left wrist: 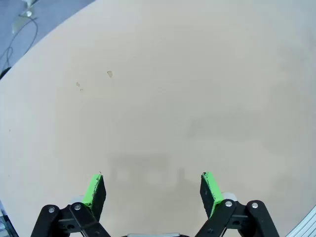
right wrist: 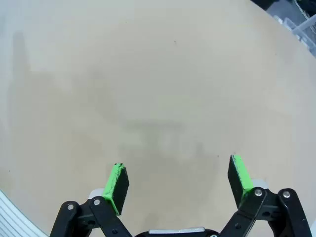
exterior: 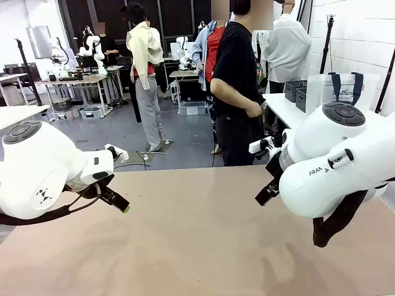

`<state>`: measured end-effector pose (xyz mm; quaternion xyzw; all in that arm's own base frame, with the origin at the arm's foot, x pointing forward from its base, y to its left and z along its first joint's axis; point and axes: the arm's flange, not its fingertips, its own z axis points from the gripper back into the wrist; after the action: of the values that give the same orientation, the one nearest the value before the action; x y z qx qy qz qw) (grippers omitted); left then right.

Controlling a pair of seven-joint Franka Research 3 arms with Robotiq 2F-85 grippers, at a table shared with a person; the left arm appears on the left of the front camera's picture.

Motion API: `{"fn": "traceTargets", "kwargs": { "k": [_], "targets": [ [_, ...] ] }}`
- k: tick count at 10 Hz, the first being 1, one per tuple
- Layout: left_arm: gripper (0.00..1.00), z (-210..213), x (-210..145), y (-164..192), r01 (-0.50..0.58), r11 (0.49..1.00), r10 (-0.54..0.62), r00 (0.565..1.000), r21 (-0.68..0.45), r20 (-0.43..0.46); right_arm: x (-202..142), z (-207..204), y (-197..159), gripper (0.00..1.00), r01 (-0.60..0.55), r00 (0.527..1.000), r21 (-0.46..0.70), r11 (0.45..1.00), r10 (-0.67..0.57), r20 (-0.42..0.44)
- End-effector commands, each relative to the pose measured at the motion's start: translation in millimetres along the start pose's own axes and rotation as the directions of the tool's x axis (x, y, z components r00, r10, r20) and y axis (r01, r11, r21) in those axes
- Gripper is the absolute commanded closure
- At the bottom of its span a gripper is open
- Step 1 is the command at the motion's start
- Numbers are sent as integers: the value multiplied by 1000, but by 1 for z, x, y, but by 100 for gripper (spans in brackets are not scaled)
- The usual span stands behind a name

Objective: Transfer purchased items from the store into the shopping bag.
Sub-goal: Open the Reusable shopping bag in the center of the table.

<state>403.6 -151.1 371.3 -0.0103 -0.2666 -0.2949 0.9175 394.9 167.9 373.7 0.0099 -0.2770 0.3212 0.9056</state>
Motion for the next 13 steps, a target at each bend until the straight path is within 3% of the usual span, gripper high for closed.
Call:
{"fn": "traceTargets", "kwargs": {
  "k": [1,13],
  "targets": [
    [0,0,0,0,0,1000,0,1000,0,0,0,0,0,0,0,1000,0,1000,0,0],
    [0,0,0,0,0,1000,0,1000,0,0,0,0,0,0,0,1000,0,1000,0,0]
  ]
}}
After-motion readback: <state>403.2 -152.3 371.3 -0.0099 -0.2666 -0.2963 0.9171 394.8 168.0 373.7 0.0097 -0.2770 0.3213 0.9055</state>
